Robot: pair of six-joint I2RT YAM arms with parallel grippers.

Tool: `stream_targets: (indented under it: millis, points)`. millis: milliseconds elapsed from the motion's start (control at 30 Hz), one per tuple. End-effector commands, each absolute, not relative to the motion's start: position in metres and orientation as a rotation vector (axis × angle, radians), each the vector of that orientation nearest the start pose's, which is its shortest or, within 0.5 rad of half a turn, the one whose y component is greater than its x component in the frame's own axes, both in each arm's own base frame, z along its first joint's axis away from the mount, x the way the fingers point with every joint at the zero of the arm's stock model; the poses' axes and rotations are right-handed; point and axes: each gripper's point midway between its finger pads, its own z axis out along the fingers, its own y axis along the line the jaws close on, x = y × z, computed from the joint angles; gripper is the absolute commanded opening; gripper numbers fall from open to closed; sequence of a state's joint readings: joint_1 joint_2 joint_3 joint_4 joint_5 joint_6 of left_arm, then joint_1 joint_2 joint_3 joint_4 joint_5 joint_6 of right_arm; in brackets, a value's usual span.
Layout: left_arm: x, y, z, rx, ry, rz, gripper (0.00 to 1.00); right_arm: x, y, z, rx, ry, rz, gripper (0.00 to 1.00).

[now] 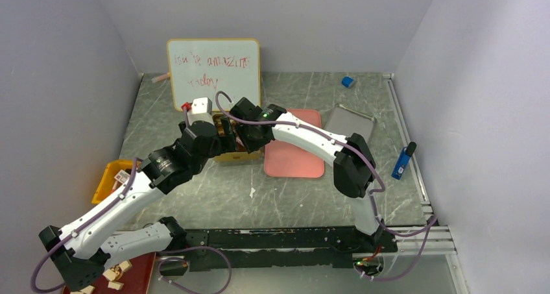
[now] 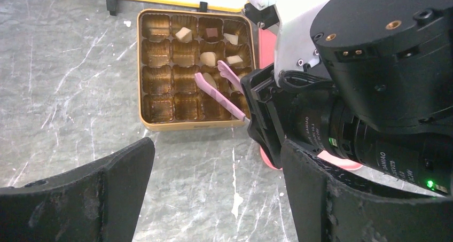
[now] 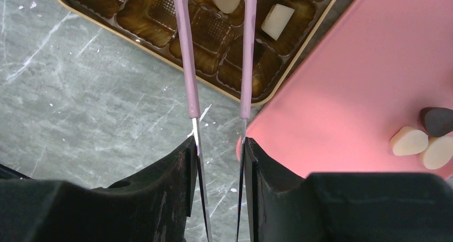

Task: Pack the chocolate
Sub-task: Place the fake chocolate in the packing box, then pick up the fake chocolate from the plate.

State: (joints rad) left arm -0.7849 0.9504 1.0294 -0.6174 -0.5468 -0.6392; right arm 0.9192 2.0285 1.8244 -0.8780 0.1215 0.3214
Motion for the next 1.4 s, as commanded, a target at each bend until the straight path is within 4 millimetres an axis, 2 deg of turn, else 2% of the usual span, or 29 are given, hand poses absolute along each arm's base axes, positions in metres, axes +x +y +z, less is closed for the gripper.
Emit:
stream_targets:
  millis: [0, 133, 433, 600, 833, 1033, 1367]
  points:
    - [0.26, -0.161, 0.264, -0.166, 2.012, -0.33, 0.93, 0.304, 0.369, 0.153, -0.686, 2.464, 0.275, 0.39]
    - [0.262, -0.165, 0.263, -0.158, 2.016, -0.337, 0.93, 0.308, 0.353, 0.164, -0.636, 2.441, 0.244, 0.38]
    - [0.266, -0.175, 0.258, -0.146, 2.029, -0.367, 0.92, 0.304, 0.287, 0.179, -0.486, 2.451, 0.191, 0.37]
    - [0.268, -0.181, 0.253, -0.132, 2.038, -0.375, 0.92, 0.293, 0.256, 0.175, -0.425, 2.476, 0.163, 0.36]
    - [0.27, -0.192, 0.247, -0.107, 2.057, -0.406, 0.91, 0.271, 0.224, 0.159, -0.358, 2.533, 0.13, 0.35]
    - [0.271, -0.199, 0.244, -0.092, 2.064, -0.425, 0.91, 0.251, 0.203, 0.15, -0.291, 2.576, 0.1, 0.35]
    - [0.273, -0.208, 0.241, -0.072, 2.076, -0.449, 0.91, 0.224, 0.18, 0.138, -0.216, 2.649, 0.061, 0.35]
